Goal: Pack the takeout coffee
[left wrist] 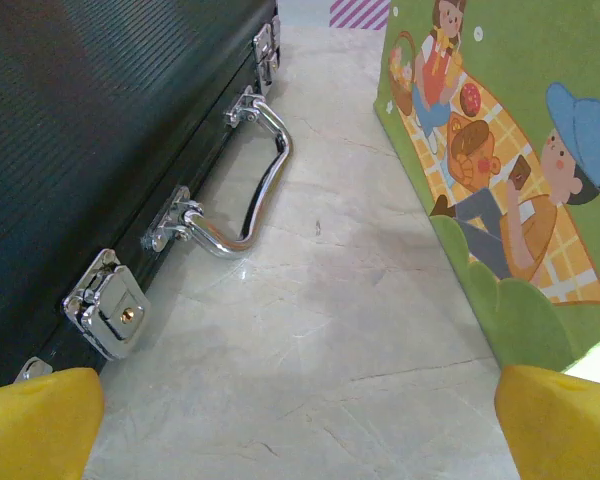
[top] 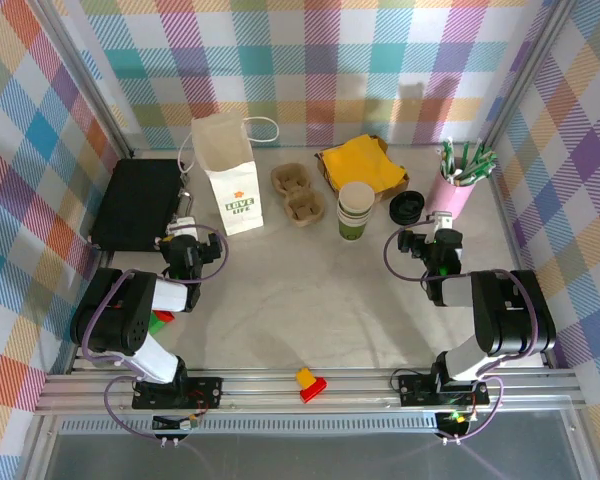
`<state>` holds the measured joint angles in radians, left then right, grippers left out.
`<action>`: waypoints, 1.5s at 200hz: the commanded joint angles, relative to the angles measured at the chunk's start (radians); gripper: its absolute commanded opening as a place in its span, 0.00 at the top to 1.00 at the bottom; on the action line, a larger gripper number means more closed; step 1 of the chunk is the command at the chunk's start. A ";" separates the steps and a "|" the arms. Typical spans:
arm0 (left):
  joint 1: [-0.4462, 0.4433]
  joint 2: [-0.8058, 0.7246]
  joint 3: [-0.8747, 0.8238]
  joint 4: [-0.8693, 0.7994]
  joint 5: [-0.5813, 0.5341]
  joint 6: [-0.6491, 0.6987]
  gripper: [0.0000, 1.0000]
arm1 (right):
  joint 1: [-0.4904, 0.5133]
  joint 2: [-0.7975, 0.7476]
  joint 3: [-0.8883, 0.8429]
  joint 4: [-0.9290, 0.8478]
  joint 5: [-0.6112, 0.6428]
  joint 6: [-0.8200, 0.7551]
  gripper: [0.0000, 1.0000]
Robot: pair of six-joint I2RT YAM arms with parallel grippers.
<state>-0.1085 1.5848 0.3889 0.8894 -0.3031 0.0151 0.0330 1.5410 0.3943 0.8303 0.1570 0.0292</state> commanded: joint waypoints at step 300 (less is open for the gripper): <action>-0.002 -0.622 0.463 -1.448 0.075 -0.497 0.00 | -0.036 -0.402 0.679 -1.550 -0.261 0.566 0.01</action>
<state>-0.1089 0.9565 0.7025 -0.0990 -0.3222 -0.3138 -0.0063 1.0775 0.9394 -0.2600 0.1177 0.4347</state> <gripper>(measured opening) 0.997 0.990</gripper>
